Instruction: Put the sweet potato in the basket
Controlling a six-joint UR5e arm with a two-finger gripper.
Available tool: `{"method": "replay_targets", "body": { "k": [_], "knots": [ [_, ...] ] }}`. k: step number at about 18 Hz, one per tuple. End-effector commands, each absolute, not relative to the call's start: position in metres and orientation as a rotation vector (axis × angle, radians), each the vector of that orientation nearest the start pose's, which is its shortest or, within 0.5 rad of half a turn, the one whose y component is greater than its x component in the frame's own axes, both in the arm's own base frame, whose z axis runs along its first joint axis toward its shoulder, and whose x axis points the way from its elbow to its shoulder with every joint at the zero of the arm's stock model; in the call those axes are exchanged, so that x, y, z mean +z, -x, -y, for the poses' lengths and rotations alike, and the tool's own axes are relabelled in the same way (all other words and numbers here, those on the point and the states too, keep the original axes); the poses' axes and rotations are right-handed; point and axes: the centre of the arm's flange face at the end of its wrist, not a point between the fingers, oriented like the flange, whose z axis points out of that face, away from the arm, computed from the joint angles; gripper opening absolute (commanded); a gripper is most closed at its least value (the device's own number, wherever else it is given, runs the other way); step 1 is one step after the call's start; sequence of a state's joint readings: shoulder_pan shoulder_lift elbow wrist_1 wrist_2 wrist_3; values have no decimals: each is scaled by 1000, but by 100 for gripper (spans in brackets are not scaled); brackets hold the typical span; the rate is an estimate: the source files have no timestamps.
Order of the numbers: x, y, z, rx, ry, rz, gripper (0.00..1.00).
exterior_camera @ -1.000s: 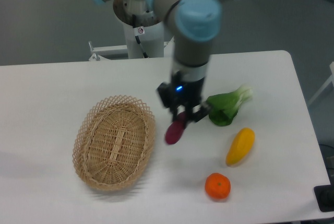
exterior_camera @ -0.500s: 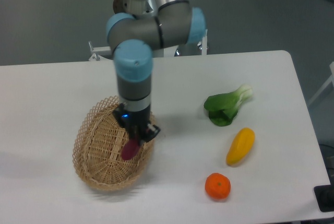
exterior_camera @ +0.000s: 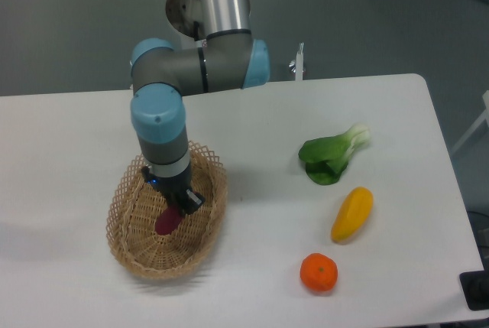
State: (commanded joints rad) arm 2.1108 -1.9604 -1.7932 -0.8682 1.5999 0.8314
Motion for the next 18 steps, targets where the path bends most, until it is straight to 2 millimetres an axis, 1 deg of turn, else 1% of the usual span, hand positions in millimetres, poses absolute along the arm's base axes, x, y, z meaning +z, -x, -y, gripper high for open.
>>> {"method": "replay_targets", "body": {
  "k": [2, 5, 7, 8, 9, 10, 11, 14, 17, 18],
  "knots": [
    [235, 184, -573, 116, 3063, -464, 38],
    [232, 181, -571, 109, 3068, -468, 40],
    [235, 182, -573, 118, 3061, -466, 48],
    [235, 183, -573, 121, 3061, -462, 56],
    [238, 184, -574, 127, 3057, -458, 71],
    [243, 185, -575, 141, 3046, -456, 92],
    [248, 187, -577, 172, 3030, -457, 100],
    [264, 193, -586, 220, 3001, -441, 100],
    [295, 205, -598, 306, 2965, -371, 100],
    [304, 212, -598, 331, 2958, -356, 100]
  ]
}}
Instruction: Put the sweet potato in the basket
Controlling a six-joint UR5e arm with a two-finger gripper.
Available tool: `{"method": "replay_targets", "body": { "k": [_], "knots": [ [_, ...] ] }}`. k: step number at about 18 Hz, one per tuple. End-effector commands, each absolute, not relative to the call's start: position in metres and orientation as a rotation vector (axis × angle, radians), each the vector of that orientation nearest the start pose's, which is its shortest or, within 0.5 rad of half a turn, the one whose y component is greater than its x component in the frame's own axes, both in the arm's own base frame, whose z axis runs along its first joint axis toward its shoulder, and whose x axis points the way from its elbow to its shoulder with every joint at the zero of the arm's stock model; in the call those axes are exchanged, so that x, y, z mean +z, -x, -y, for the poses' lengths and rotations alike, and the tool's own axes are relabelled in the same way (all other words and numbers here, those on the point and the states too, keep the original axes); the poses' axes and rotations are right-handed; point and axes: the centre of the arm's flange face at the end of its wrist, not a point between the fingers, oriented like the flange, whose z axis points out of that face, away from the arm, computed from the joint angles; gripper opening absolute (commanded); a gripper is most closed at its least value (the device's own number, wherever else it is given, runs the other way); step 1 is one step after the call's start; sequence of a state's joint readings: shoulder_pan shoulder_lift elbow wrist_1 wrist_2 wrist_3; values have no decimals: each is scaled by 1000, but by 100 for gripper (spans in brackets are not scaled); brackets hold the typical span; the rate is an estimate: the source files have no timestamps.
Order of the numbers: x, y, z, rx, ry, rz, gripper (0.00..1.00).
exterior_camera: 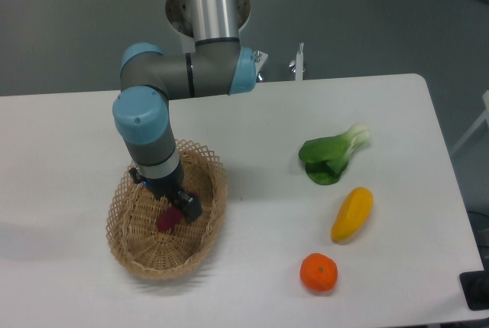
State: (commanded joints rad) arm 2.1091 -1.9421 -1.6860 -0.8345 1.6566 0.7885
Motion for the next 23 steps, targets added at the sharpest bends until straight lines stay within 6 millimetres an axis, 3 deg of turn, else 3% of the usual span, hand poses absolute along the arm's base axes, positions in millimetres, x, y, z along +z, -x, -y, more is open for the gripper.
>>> {"method": "replay_targets", "body": {
  "k": [3, 5, 8, 10, 13, 17, 23],
  "knots": [
    [344, 249, -586, 422, 2921, -274, 100],
    [366, 279, -566, 490, 2927, -215, 100],
    [383, 313, -540, 525, 2984, -332, 100],
    [409, 339, -514, 513, 3004, -398, 100],
    [432, 369, -479, 439, 3025, -471, 100],
    [443, 395, -445, 391, 3014, -601, 100],
    [444, 406, -435, 370, 3002, -564, 100]
  ]
}}
